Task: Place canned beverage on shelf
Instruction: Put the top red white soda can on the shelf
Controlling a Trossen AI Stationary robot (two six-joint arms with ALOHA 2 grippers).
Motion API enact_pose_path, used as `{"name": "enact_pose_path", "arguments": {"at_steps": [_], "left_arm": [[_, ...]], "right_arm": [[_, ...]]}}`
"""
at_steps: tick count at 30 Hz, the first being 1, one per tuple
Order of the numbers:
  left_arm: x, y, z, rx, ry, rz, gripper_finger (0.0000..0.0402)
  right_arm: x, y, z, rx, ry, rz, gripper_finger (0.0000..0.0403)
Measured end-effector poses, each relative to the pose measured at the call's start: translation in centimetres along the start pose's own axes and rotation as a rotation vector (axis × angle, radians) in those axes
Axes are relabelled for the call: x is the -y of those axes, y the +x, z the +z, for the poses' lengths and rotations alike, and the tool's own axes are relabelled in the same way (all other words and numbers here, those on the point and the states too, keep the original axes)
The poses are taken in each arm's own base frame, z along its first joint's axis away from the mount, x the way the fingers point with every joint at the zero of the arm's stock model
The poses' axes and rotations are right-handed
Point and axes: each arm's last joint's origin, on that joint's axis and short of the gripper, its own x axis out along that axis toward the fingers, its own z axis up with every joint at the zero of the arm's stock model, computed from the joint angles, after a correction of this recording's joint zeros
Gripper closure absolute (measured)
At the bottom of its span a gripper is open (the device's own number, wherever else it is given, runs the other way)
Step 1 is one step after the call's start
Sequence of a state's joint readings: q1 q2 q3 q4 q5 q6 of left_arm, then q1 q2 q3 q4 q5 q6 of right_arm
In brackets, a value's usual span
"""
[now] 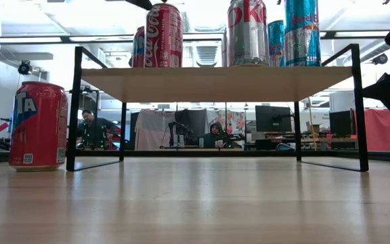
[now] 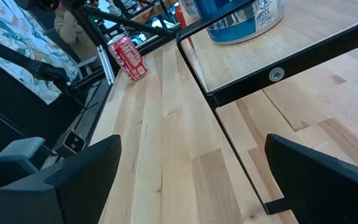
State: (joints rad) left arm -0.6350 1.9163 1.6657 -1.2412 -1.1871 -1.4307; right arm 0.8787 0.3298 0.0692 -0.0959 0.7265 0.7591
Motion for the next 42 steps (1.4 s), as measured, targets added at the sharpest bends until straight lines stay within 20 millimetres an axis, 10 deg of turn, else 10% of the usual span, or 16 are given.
{"name": "enact_pose_path", "arguments": {"at_steps": [23,42], "left_arm": [[-1.4,0.6,-5.4,0.221,-0.026,0.007,0.026],[-3.2,0.6,-5.8,0.175,-0.003,0.05,0.026]], "right_arm": [[0.0,0.0,0.0,0.0,0.0,0.0,0.0019],[0.0,0.0,0.0,0.0,0.001,0.0,0.0019]]}}
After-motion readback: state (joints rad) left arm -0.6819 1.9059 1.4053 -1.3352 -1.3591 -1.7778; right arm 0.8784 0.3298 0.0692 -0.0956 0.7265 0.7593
